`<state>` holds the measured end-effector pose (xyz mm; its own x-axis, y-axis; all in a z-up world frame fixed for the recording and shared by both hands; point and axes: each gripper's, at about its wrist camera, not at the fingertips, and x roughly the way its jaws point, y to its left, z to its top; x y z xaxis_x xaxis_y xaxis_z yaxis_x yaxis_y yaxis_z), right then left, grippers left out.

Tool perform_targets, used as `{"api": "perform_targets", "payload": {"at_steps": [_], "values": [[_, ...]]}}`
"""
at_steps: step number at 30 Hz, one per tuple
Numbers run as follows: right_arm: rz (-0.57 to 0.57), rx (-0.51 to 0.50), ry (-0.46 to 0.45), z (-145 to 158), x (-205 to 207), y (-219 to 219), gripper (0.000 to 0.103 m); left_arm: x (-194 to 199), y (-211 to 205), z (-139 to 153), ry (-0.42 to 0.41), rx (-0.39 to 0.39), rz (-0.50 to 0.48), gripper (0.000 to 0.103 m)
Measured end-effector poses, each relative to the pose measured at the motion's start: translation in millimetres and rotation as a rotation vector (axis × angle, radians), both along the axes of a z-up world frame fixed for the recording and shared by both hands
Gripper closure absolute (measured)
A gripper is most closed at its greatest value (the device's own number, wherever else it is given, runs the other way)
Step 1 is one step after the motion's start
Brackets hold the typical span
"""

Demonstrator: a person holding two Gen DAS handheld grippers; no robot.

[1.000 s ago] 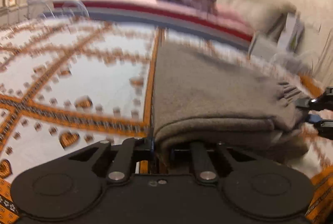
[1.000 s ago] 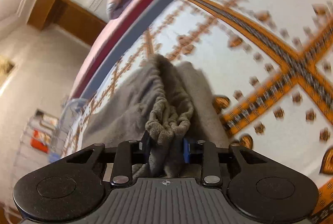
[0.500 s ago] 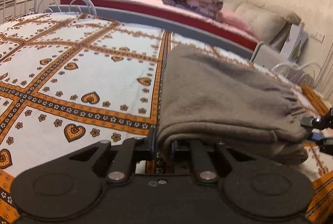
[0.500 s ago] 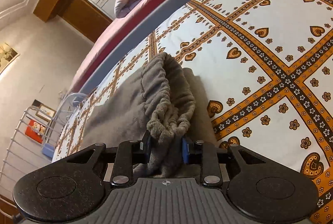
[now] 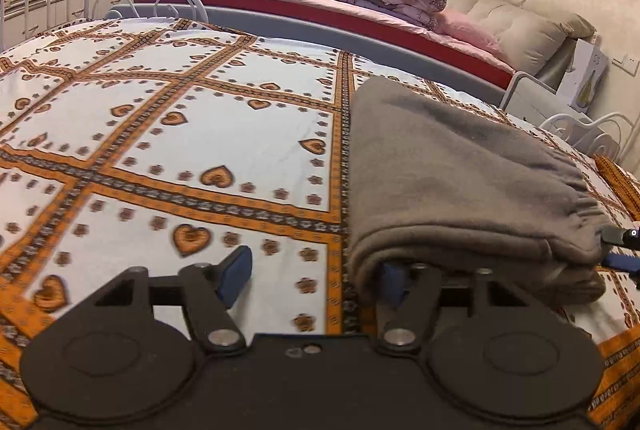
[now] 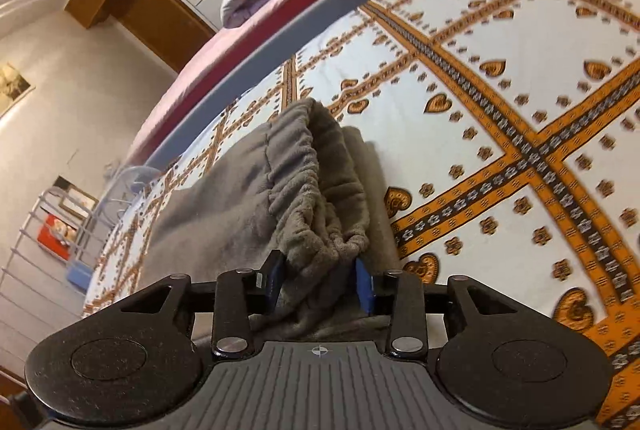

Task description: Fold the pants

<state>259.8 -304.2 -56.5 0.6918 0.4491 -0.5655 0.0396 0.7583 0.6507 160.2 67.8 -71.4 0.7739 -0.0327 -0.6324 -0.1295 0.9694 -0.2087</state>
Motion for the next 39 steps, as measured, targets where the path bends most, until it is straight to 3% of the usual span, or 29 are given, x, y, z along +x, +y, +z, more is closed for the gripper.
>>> {"api": "perform_targets", "payload": {"at_steps": [4,8,17,22,24,25,27,30,35,39], "values": [[-0.014,-0.09,-0.081,18,-14,-7,0.065,-12,12,15,0.026,-0.024,-0.028,0.043],[-0.01,-0.113,-0.147,32,-23,-16,0.065,-15,24,31,-0.01,-0.071,-0.016,0.036],[0.048,-0.179,-0.181,38,9,4,0.065,62,5,36,0.021,-0.034,-0.154,0.04],[0.199,-0.411,-0.27,35,19,51,0.065,96,-6,4,0.13,-0.006,-0.171,0.032],[0.239,-0.573,-0.172,13,31,69,0.064,98,0,-4,0.131,-0.032,-0.162,0.029],[0.247,-0.591,-0.145,3,35,70,0.063,98,3,-4,0.129,-0.039,-0.157,0.029],[0.216,-0.526,-0.137,0,36,59,0.056,98,5,1,0.119,-0.035,-0.166,0.034],[0.206,-0.452,-0.135,6,36,45,0.056,92,4,14,0.086,-0.007,-0.169,0.042],[0.168,-0.426,-0.252,28,22,39,0.056,94,-8,26,0.049,0.07,-0.195,0.043],[0.181,-0.428,-0.321,41,21,49,0.056,103,-16,33,0.022,0.086,-0.219,0.042]]}}
